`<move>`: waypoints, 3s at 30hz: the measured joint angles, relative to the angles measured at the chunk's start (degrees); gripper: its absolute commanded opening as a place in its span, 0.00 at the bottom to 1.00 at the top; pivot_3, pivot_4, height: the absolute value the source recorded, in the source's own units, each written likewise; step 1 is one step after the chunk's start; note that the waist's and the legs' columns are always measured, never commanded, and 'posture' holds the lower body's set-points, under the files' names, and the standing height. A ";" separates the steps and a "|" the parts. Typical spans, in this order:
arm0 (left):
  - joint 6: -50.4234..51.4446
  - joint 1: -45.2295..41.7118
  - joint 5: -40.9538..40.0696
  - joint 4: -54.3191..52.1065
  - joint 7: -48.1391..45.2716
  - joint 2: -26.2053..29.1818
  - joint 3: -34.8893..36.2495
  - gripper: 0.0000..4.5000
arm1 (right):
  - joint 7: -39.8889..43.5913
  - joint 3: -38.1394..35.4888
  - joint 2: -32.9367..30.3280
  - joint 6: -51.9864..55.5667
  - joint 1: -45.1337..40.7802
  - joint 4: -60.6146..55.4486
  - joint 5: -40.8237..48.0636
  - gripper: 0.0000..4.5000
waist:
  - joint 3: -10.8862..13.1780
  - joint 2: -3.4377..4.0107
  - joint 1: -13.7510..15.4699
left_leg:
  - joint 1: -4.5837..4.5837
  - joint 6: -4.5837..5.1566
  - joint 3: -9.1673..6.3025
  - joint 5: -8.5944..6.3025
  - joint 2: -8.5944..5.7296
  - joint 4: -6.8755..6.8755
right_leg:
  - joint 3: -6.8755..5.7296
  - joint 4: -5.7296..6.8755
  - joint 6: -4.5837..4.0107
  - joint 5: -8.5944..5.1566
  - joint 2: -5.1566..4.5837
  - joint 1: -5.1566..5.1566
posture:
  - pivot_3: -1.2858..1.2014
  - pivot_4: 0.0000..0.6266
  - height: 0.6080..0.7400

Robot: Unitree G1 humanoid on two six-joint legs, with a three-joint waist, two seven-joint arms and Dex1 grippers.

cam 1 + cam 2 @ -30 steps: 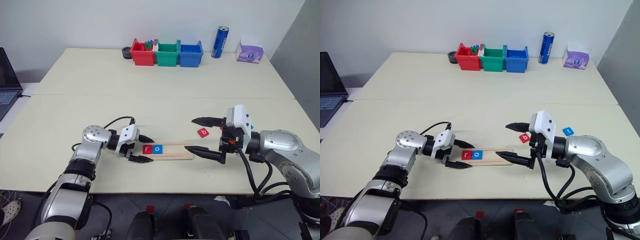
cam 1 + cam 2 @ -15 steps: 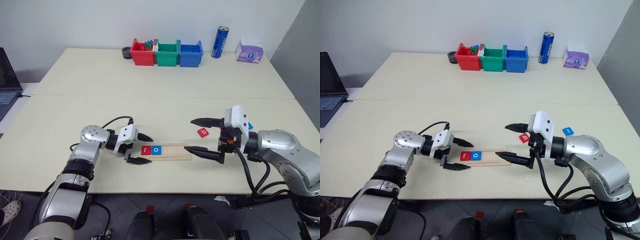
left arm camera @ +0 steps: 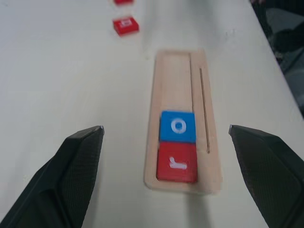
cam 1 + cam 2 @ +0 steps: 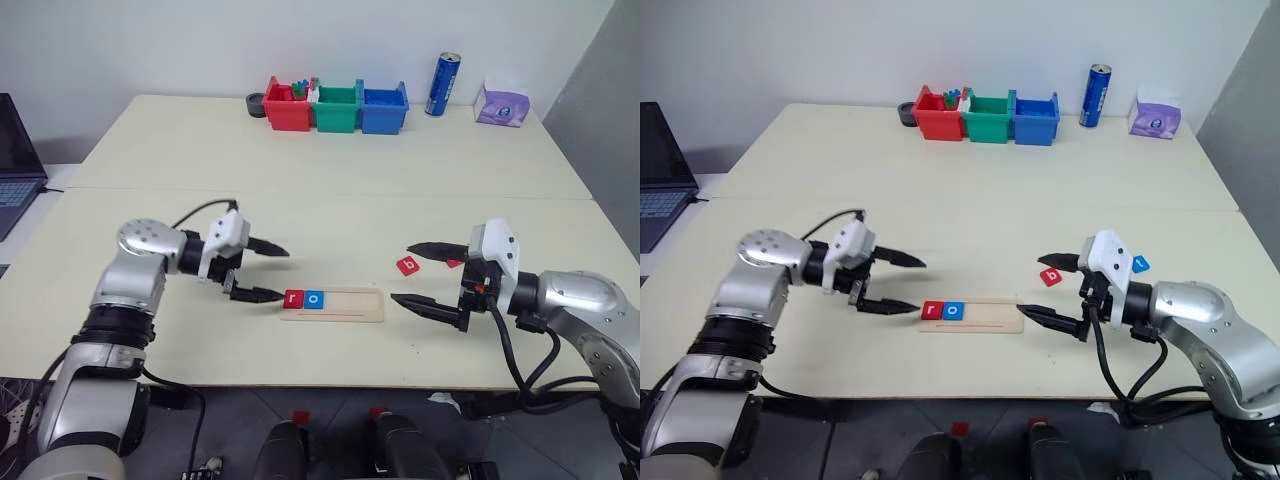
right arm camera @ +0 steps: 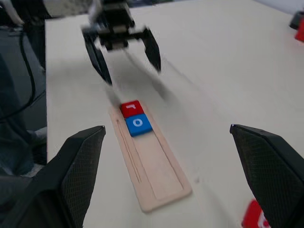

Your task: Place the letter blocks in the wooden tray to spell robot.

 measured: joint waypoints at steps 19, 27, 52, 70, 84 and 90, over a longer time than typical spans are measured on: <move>17.84 31.16 -6.99 -43.87 36.84 -12.39 1.82 0.99 | -29.27 9.46 19.96 2.34 -2.71 15.96 -22.70 1.00 | -0.04 0.07 0.18 | 0.11 -0.09 0.07 0.06 -0.02 0.02 | 0.13 0.05 0.00 0.00 -0.12 0.05 | 0.52 0.24 1.00; 17.26 33.32 -6.98 -44.89 38.94 -11.10 1.76 0.99 | -29.14 9.69 21.27 1.40 -4.38 22.07 -25.08 1.00 | -0.05 0.09 0.00 | 0.12 -0.09 0.09 0.05 -0.04 -0.02 | 0.13 0.02 -0.01 0.01 -0.06 0.03 | 0.52 0.24 1.00; 18.81 33.07 -8.63 -48.02 40.92 -8.61 0.52 1.00 | -29.00 7.94 21.11 21.70 3.20 2.52 -22.52 0.32 | -0.08 0.11 0.16 | 0.10 -0.10 0.03 0.05 0.01 -0.06 | 0.11 -0.02 0.00 -0.01 -0.08 0.04 | 0.52 0.24 1.00; 18.20 33.10 -9.31 -48.28 39.55 -7.94 -0.34 1.00 | -24.60 1.38 20.68 52.69 0.18 -13.78 -13.00 0.99 | -0.14 0.11 -0.10 | 0.16 -0.09 0.08 0.05 -0.06 -0.04 | 0.12 -0.03 0.21 -0.19 0.00 0.07 | 0.52 0.24 1.00; 15.21 32.00 -9.51 -44.79 35.82 -7.74 -2.27 1.00 | 16.92 10.04 -2.36 -12.11 -0.20 17.51 -16.28 0.99 | -0.12 0.09 -0.17 | 0.23 -0.08 0.11 0.05 -0.03 -0.07 | 0.11 -0.07 0.19 -0.20 0.03 0.13 | 0.52 0.24 1.00; 14.40 33.10 -9.61 -44.85 33.75 -6.43 -2.48 1.00 | 23.14 15.11 -0.51 -27.50 -6.60 32.88 -21.85 0.99 | -0.12 0.10 -0.12 | 0.25 -0.08 0.10 0.05 -0.02 -0.06 | 0.12 -0.05 0.16 -0.18 0.02 0.14 | 0.52 0.24 1.00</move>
